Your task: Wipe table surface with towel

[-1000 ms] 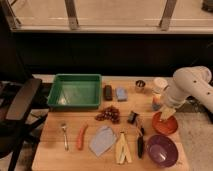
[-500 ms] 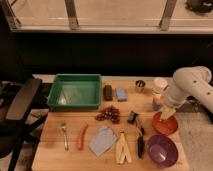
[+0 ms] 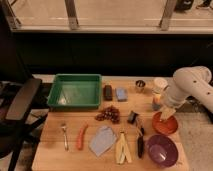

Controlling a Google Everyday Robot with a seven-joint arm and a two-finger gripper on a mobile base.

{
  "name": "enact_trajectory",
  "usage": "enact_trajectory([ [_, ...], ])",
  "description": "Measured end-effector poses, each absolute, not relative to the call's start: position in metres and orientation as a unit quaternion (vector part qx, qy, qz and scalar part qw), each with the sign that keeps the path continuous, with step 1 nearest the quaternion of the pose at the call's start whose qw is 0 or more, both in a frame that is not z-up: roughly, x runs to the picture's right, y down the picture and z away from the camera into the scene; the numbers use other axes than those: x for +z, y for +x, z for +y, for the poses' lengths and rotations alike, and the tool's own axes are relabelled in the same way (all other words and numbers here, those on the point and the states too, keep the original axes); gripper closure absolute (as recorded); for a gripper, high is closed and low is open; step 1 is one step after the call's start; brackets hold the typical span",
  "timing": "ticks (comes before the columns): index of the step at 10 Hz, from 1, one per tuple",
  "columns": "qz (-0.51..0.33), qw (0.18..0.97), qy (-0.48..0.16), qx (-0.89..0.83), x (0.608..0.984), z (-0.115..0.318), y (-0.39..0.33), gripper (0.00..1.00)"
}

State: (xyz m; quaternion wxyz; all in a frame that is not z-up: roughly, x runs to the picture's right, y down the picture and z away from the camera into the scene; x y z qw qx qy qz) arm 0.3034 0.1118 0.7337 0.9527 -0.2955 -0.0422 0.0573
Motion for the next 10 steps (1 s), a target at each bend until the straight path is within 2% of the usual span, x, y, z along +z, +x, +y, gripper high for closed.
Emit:
enact_trajectory([
  [10,-0.056,0.954,-0.292,0.027,0.733,0.100,0.294,0.40],
])
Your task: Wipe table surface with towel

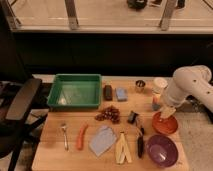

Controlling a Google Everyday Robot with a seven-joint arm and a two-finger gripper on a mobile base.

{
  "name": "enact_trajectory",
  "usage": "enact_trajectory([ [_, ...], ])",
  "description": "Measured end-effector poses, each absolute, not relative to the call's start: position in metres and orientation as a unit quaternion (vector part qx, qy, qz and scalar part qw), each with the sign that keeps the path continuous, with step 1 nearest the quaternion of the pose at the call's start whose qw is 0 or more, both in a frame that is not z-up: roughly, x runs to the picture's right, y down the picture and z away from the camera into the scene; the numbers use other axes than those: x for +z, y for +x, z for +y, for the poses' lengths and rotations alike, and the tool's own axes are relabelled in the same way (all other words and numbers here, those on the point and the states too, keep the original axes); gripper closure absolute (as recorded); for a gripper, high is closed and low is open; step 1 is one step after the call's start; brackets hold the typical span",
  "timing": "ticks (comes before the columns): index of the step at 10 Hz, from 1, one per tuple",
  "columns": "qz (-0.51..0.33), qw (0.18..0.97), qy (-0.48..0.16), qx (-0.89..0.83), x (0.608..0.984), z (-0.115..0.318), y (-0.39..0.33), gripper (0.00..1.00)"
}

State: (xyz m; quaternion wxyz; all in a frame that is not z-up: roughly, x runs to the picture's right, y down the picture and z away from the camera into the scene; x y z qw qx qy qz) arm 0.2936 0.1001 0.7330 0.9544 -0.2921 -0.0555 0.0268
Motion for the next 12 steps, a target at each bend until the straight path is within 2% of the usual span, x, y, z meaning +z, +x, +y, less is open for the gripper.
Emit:
enact_trajectory([
  [6,-0.136,0.928,-0.305,-0.167,0.740,0.105,0.167,0.40],
  [10,-0.238,0.864,-0.306,-0.320,0.732,0.155,0.073,0.40],
  [12,-0.259,0.847,-0.306,-0.348,0.727,0.167,0.059,0.40],
])
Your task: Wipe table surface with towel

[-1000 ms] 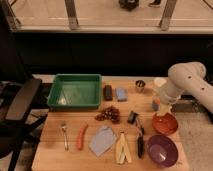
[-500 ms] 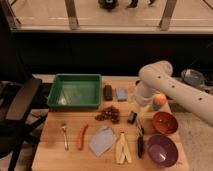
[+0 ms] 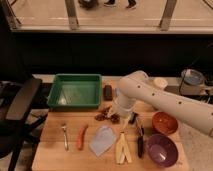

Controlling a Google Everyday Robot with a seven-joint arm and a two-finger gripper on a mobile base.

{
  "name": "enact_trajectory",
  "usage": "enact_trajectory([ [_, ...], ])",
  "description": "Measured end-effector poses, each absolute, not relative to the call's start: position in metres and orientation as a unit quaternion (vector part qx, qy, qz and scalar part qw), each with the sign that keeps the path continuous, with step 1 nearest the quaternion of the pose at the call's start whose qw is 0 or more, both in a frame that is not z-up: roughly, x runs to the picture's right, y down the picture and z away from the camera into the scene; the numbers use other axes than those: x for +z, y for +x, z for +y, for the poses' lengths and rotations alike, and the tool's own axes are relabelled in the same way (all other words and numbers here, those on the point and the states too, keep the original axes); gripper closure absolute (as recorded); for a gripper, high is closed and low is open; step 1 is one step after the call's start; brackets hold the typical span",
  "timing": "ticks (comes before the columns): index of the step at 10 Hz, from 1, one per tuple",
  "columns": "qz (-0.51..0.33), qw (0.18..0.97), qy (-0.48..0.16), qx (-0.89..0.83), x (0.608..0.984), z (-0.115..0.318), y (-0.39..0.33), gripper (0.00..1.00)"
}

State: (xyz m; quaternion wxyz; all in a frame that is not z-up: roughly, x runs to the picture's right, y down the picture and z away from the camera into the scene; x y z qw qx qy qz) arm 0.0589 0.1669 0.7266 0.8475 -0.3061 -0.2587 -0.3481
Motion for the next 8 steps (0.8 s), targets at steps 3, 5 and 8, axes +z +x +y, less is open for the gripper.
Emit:
enact_trajectory([
  [3,-0.258,0.848,-0.306,-0.347,0.727,0.168,0.060,0.40],
  [5,-0.260,0.845,-0.304,-0.355,0.735,0.179,0.048,0.40],
  [8,-0.259,0.834,-0.317,-0.370,0.768,0.217,0.015,0.40],
])
